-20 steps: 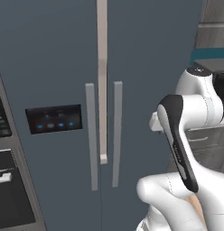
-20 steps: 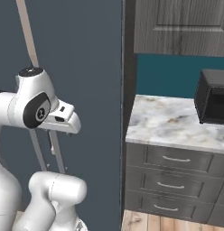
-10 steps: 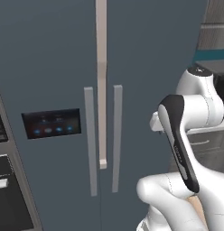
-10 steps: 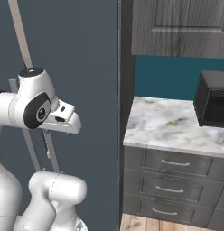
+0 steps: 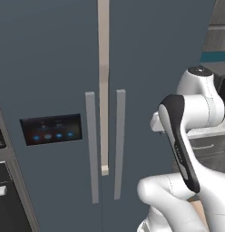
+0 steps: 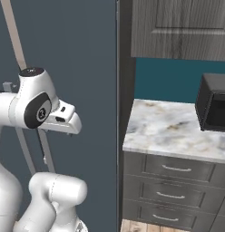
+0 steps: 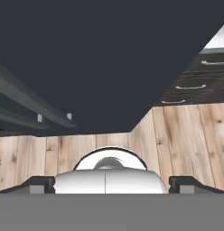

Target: Open the freezer door, pick up the ice cube tray from the freezer, and place it on the dining counter.

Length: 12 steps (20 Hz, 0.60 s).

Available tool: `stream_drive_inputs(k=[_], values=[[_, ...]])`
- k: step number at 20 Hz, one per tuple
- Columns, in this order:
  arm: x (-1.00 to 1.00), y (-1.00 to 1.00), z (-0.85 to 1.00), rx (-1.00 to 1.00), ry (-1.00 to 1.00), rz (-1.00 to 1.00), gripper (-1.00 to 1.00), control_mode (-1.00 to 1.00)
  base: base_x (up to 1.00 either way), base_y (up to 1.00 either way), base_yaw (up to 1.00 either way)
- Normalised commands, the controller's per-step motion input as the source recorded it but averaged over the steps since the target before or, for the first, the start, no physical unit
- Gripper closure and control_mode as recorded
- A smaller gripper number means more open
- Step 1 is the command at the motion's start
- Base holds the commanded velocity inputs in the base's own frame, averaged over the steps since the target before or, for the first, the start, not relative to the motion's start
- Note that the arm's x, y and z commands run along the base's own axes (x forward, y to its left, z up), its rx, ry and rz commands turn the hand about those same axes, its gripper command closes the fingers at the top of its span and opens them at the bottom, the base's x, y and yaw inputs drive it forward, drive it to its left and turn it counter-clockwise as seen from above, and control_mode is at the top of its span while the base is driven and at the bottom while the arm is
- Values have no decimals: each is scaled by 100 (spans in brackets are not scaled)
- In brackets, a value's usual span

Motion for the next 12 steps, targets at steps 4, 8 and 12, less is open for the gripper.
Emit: stream_drive_inputs(k=[4, 8, 12], values=[[0, 0, 0, 0, 0, 0, -100, -100, 0, 0, 0], [-16, 23, 0, 0, 0, 0, -100, -100, 0, 0, 0], [-17, 59, 0, 0, -5, 0, -100, -100, 0, 0, 0]])
